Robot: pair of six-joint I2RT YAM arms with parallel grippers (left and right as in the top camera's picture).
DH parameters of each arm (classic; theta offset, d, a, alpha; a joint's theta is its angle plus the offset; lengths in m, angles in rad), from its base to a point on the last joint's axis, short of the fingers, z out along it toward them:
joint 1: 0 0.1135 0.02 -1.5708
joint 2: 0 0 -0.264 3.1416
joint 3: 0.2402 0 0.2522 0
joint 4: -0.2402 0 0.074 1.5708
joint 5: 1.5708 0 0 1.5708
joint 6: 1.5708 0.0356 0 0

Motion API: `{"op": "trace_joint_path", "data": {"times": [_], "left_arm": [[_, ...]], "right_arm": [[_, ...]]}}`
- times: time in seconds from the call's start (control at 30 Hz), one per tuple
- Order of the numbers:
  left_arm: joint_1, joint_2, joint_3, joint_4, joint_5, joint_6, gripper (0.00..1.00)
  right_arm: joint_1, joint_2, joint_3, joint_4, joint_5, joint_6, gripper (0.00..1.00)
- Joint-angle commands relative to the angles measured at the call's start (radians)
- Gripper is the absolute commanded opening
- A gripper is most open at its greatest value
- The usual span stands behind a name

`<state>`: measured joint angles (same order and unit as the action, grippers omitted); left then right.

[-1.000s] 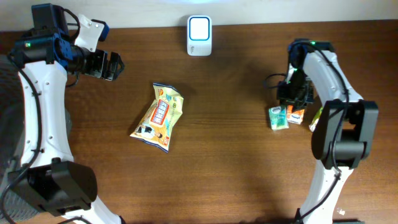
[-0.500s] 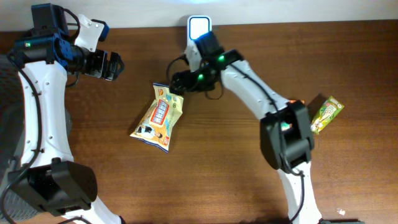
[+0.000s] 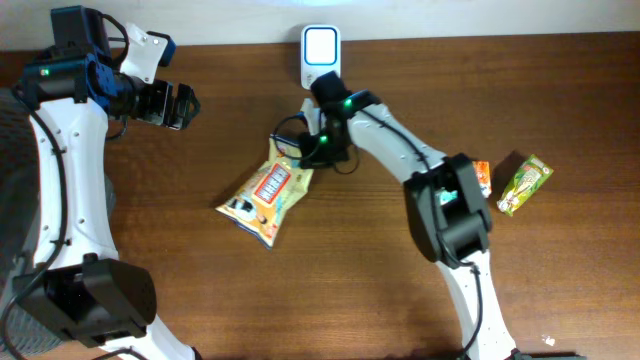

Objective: Scan the item barcode
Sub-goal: 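Reach the right gripper to the cream snack bag and grasp its edge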

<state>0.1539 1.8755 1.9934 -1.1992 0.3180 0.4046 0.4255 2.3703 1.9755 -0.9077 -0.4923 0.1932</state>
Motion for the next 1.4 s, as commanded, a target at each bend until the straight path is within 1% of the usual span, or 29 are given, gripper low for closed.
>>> {"op": "trace_joint_path", "data": {"times": [0.0,0.03,0.07,0.13,0.17,0.2,0.23,0.3,0.37,0.43,0.47,0.5,0.53,0.6,0.67,0.7,0.77,0.8,0.87,0.9,0.93,1.0,1.03,1.07,1.1,1.17,1.2,1.3,1.37], "left_arm": [[0.002,-0.008,0.008,0.001,0.008,0.016,0.99],[0.002,-0.008,0.008,0.001,0.008,0.016,0.99],[0.002,-0.008,0.008,0.001,0.008,0.016,0.99],[0.002,-0.008,0.008,0.001,0.008,0.016,0.99],[0.002,-0.008,0.008,0.0,0.008,0.016,0.99],[0.002,-0.008,0.008,0.001,0.008,0.016,0.99],[0.002,-0.008,0.008,0.001,0.008,0.016,0.99],[0.002,-0.008,0.008,0.001,0.008,0.016,0.99],[0.002,-0.008,0.008,0.001,0.008,0.016,0.99],[0.002,-0.008,0.008,0.001,0.008,0.016,0.99],[0.002,-0.008,0.008,0.001,0.008,0.016,0.99],[0.002,-0.008,0.008,0.001,0.008,0.016,0.99],[0.002,-0.008,0.008,0.001,0.008,0.016,0.99],[0.002,-0.008,0.008,0.001,0.008,0.016,0.99],[0.002,-0.008,0.008,0.001,0.008,0.016,0.99],[0.002,-0.008,0.008,0.001,0.008,0.016,0.99],[0.002,-0.008,0.008,0.001,0.008,0.016,0.99],[0.002,-0.008,0.008,0.001,0.008,0.016,0.99],[0.002,-0.008,0.008,0.001,0.008,0.016,0.99],[0.002,-0.008,0.008,0.001,0.008,0.016,0.99],[0.002,-0.008,0.008,0.001,0.008,0.016,0.99],[0.002,-0.008,0.008,0.001,0.008,0.016,0.99],[0.002,-0.008,0.008,0.001,0.008,0.016,0.99],[0.002,-0.008,0.008,0.001,0.008,0.016,0.99],[0.002,-0.008,0.008,0.001,0.008,0.016,0.99],[0.002,-0.008,0.008,0.001,0.008,0.016,0.99],[0.002,-0.008,0.008,0.001,0.008,0.016,0.99],[0.002,-0.008,0.008,0.001,0.008,0.016,0.99],[0.002,-0.008,0.008,0.001,0.008,0.016,0.99]], "right_arm": [[-0.114,-0.305,0.005,-0.105,0.09,-0.131,0.04],[-0.143,-0.369,0.005,-0.15,0.166,-0.131,0.04],[-0.177,-0.458,0.005,-0.214,0.341,-0.13,0.04],[-0.181,-0.556,0.005,-0.287,0.651,-0.13,0.04],[-0.168,-0.571,0.005,-0.311,0.762,-0.13,0.04],[-0.123,-0.564,0.005,-0.344,0.904,-0.13,0.04],[-0.065,-0.519,0.005,-0.363,0.966,-0.13,0.04],[0.038,-0.387,0.005,-0.375,0.946,-0.126,0.04],[0.155,-0.205,0.005,-0.348,0.746,-0.126,0.04],[0.249,-0.109,0.005,-0.288,0.586,-0.127,0.05],[0.292,-0.095,0.005,-0.257,0.547,-0.127,0.14],[0.32,-0.096,0.005,-0.23,0.521,-0.127,0.29],[0.327,-0.098,0.01,-0.221,0.5,-0.127,0.38],[0.283,-0.112,0.053,-0.282,0.356,-0.126,0.42],[0.205,-0.14,0.113,-0.403,0.235,-0.126,0.42],[0.155,-0.156,0.155,-0.482,0.203,-0.126,0.42],[0.065,-0.183,0.23,-0.619,0.201,-0.126,0.42],[-0.002,-0.191,0.238,-0.692,0.22,-0.126,0.45],[-0.104,-0.183,0.227,-0.754,0.245,-0.126,0.52],[-0.166,-0.183,0.206,-0.753,0.245,-0.133,0.64],[-0.209,-0.182,0.172,-0.737,0.232,-0.161,0.68],[-0.277,-0.169,0.066,-0.697,0.091,-0.288,0.69],[-0.303,-0.168,-0.058,-0.633,-0.017,-0.361,0.69],[-0.309,-0.168,-0.122,-0.599,-0.055,-0.385,0.69],[-0.31,-0.168,-0.227,-0.541,-0.12,-0.426,0.69],[-0.303,-0.168,-0.36,-0.412,-0.177,-0.422,0.67],[-0.3,-0.168,-0.406,-0.359,-0.192,-0.416,0.62],[-0.274,-0.168,-0.517,-0.153,-0.196,-0.309,0.5],[-0.248,-0.168,-0.528,-0.083,-0.208,-0.288,0.28]]}}
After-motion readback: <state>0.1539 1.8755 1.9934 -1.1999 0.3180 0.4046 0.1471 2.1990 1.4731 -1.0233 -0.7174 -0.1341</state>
